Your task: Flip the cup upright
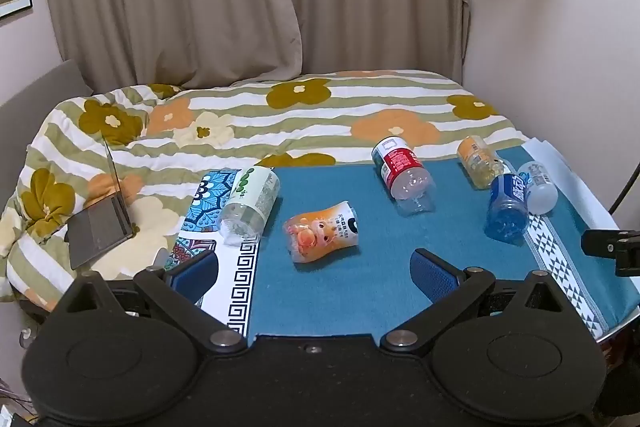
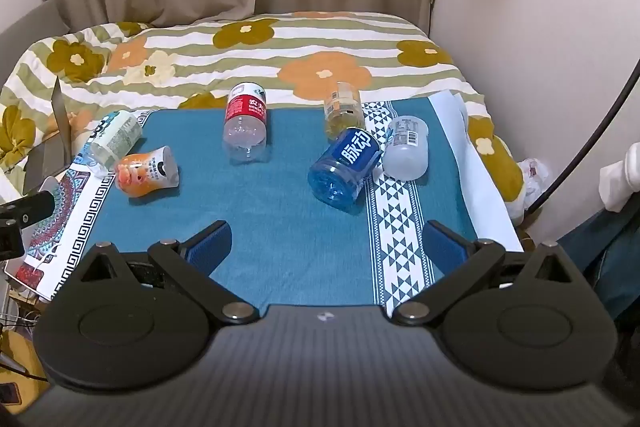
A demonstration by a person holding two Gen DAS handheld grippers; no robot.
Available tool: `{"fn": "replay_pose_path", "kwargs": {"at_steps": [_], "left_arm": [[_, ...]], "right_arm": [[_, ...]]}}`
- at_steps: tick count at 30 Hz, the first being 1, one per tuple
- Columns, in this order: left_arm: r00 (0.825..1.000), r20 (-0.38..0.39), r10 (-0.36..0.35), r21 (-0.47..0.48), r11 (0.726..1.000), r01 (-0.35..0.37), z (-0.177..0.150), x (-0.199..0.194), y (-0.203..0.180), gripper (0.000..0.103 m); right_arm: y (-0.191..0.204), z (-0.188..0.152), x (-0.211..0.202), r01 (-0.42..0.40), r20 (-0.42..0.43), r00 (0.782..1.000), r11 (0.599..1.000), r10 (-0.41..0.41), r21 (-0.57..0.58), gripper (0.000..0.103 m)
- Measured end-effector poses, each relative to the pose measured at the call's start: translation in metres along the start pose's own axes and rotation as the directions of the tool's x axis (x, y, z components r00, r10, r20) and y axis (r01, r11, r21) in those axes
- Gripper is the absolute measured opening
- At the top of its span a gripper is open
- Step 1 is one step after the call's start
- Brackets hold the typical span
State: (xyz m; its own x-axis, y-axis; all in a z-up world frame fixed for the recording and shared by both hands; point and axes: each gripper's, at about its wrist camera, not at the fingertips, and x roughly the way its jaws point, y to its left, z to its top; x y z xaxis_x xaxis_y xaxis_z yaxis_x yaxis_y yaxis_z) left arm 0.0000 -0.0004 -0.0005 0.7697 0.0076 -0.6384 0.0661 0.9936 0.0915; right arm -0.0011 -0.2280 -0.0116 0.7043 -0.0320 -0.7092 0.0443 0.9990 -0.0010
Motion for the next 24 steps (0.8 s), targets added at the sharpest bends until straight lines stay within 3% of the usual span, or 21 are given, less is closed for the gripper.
{"fn": "replay_pose_path", "kwargs": {"at_steps": [24], "left_arm": [[1.000, 0.006, -0.006, 0.011, 1.000, 0.006, 0.003, 0.000, 0.001, 0.103]], "right_arm": [[0.004, -0.002, 0.003, 0.000, -0.005, 1.000, 1.000, 0.000, 0.002, 0.103]]}}
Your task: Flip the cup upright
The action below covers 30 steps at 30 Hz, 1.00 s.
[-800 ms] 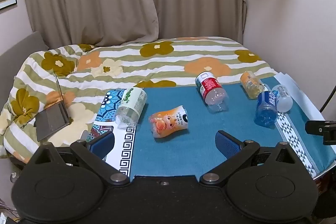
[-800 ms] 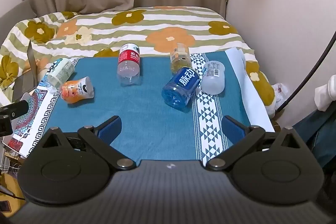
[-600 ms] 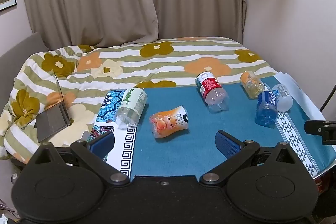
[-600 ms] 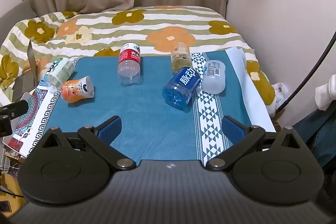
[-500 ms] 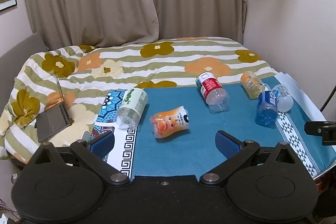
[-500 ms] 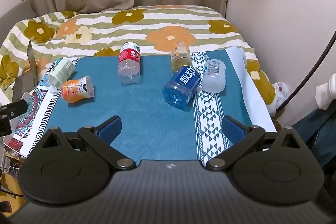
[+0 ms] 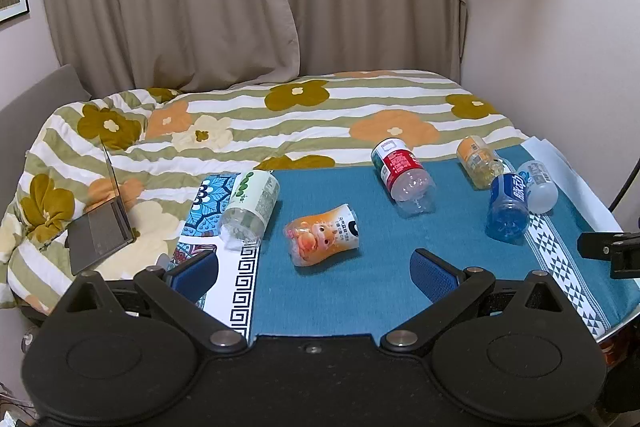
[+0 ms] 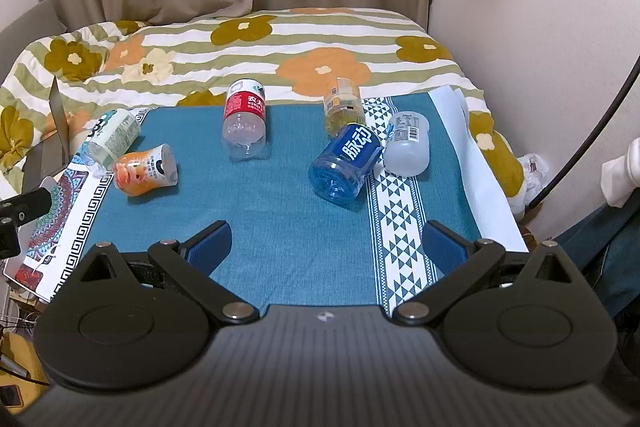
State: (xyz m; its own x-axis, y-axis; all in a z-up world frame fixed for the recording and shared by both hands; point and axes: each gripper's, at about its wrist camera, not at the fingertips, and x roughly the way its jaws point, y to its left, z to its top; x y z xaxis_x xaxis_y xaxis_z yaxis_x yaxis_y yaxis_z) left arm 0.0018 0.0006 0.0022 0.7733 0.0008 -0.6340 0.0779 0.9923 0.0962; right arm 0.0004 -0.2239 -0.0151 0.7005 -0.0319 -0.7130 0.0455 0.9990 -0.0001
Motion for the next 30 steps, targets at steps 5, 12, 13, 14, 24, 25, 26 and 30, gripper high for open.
{"fn": "replay_pose_path", "kwargs": {"at_steps": [5, 12, 13, 14, 24, 25, 26, 30], "left_arm": [[1.000, 0.001, 0.003, 0.001, 1.000, -0.003, 0.0014, 0.0009, -0.0014, 0.103], [1.000, 0.000, 0.002, 0.001, 1.000, -0.002, 0.0025, 0.0013, -0.0018, 0.103], [1.000, 0.000, 0.003, 0.001, 1.000, -0.003, 0.0024, 0.0013, -0.0019, 0.103], [1.000, 0.001, 0.005, 0.001, 1.000, -0.005, 0.0024, 0.0013, -0.0018, 0.103], [1.000, 0.001, 0.002, 0.001, 1.000, -0.002, 0.0055, 0.0045, 0.0004, 0.103], [1.000, 0.002, 0.001, 0.001, 1.000, -0.001, 0.0052, 0.0047, 0.0004, 0.103], [1.000, 0.002, 0.001, 0.002, 1.000, -0.001, 0.0054, 0.0051, 0.0004, 0.103], [1.000, 0.002, 0.001, 0.000, 1.000, -0.001, 0.0046, 0.0049, 0.0003, 0.103]], "right_arm": [[-0.0013, 0.0003, 0.0032, 0.000, -0.002, 1.000, 1.000, 0.000, -0.001, 0.103], [-0.0021, -0.0004, 0.0052, -0.001, -0.002, 1.000, 1.000, 0.001, 0.006, 0.103], [-0.0016, -0.0002, 0.0049, 0.000, -0.003, 1.000, 1.000, 0.000, 0.005, 0.103], [-0.0013, -0.0001, 0.0044, 0.001, -0.003, 1.000, 1.000, -0.001, 0.004, 0.103], [0.0004, 0.0010, 0.0036, 0.000, -0.005, 1.000, 1.000, 0.000, 0.002, 0.103], [0.0006, 0.0010, 0.0035, 0.001, -0.005, 1.000, 1.000, -0.001, 0.003, 0.103], [0.0000, 0.0006, 0.0047, 0.001, -0.005, 1.000, 1.000, -0.001, 0.003, 0.103], [0.0002, 0.0009, 0.0045, 0.001, -0.006, 1.000, 1.000, -0.001, 0.003, 0.103]]}}
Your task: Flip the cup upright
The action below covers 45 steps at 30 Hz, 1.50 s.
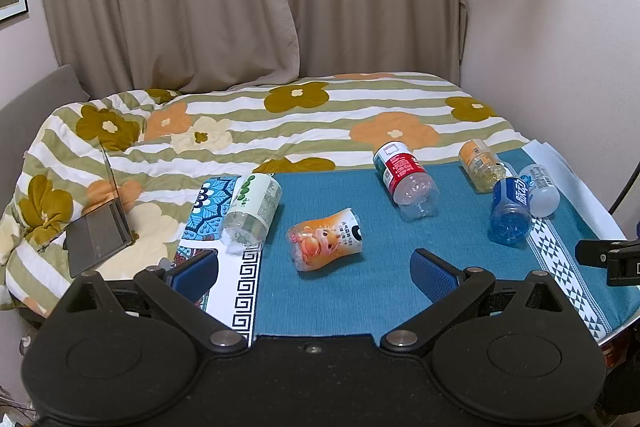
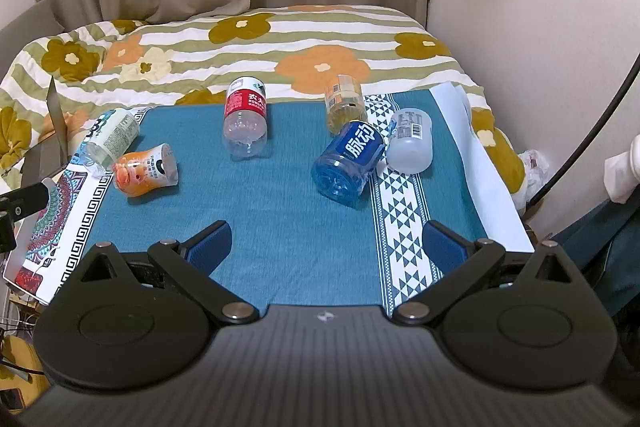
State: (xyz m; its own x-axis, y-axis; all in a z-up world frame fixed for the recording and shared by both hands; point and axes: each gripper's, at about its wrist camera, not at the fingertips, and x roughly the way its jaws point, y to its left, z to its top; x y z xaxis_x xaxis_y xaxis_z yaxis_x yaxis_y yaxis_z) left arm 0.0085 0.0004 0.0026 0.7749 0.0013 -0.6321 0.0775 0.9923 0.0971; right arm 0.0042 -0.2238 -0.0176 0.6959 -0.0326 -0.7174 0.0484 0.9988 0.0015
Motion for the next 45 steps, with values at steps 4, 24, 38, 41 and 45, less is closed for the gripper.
{"fn": "replay_pose_path", "kwargs": {"at_steps": [4, 24, 38, 41, 45], "left_arm": [[1.000, 0.000, 0.000, -0.001, 1.000, 0.000, 0.000, 0.000, 0.000, 0.103], [1.000, 0.000, -0.014, -0.009, 1.000, 0.014, 0.000, 0.001, 0.001, 0.103], [1.000, 0.002, -0.019, -0.017, 1.000, 0.019, 0.003, -0.002, 0.005, 0.103], [1.000, -0.003, -0.029, -0.013, 0.999, 0.029, 0.006, -0.005, 0.009, 0.103], [0.999, -0.010, -0.047, 0.007, 0.999, 0.047, 0.010, -0.004, 0.014, 0.103]], "right_arm": [[0.000, 0.000, 0.000, -0.001, -0.001, 1.000, 1.000, 0.001, -0.001, 0.103], [0.010, -0.005, 0.000, -0.004, -0.003, 1.000, 1.000, 0.004, -0.001, 0.103], [0.012, -0.002, -0.009, -0.006, 0.001, 1.000, 1.000, 0.006, 0.013, 0.103], [0.015, -0.001, -0.013, -0.007, -0.006, 1.000, 0.999, 0.007, 0.033, 0.103], [0.015, 0.002, -0.015, 0.000, -0.019, 1.000, 0.997, 0.001, 0.071, 0.103]]}}
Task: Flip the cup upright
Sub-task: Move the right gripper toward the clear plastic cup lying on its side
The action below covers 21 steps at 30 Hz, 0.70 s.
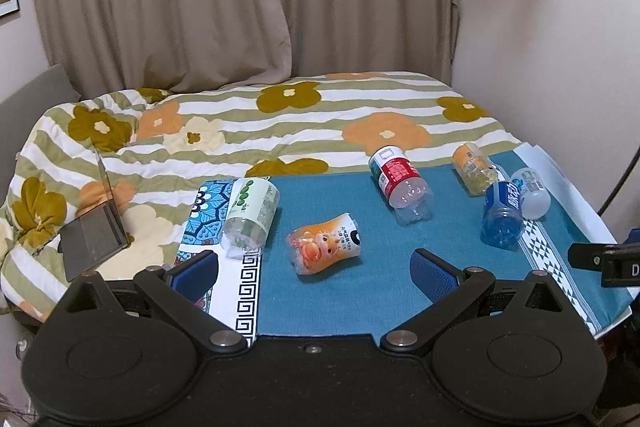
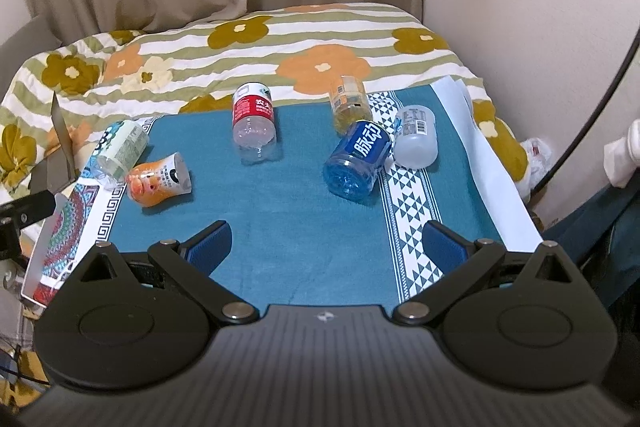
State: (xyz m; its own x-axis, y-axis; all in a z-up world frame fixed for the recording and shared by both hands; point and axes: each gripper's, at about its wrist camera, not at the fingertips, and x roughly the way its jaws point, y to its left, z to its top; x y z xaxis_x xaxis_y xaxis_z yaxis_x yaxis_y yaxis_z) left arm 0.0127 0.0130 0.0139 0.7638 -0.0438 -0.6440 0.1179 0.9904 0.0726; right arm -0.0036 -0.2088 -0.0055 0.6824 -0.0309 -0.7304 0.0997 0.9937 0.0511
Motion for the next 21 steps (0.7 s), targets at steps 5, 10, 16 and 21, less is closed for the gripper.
{"fn": "replay_pose_path", "kwargs": {"at_steps": [5, 10, 16, 21], "left_arm": [[0.998, -0.020, -0.059, 0.033, 0.998, 0.060, 0.002, 0.010, 0.004, 0.103], [0.997, -0.052, -0.055, 0.038, 0.998, 0.057, 0.005, 0.024, -0.004, 0.103], [0.996, -0.089, -0.020, -0.004, 1.000, 0.019, 0.004, 0.039, -0.022, 0.103], [0.992, -0.123, -0.007, -0.083, 0.997, -0.003, 0.007, 0.054, -0.043, 0.103]], "right_arm": [[-0.014, 0.006, 0.003, 0.007, -0.004, 1.000, 0.995, -0.007, 0.095, 0.103], [-0.035, 0.015, 0.013, 0.040, 0.004, 0.999, 0.992, -0.041, 0.117, 0.103], [-0.072, 0.038, 0.045, 0.042, -0.006, 0.999, 0.994, -0.041, 0.105, 0.103], [-0.103, 0.062, 0.085, 0.021, -0.041, 0.999, 0.997, -0.018, 0.070, 0.103]]}}
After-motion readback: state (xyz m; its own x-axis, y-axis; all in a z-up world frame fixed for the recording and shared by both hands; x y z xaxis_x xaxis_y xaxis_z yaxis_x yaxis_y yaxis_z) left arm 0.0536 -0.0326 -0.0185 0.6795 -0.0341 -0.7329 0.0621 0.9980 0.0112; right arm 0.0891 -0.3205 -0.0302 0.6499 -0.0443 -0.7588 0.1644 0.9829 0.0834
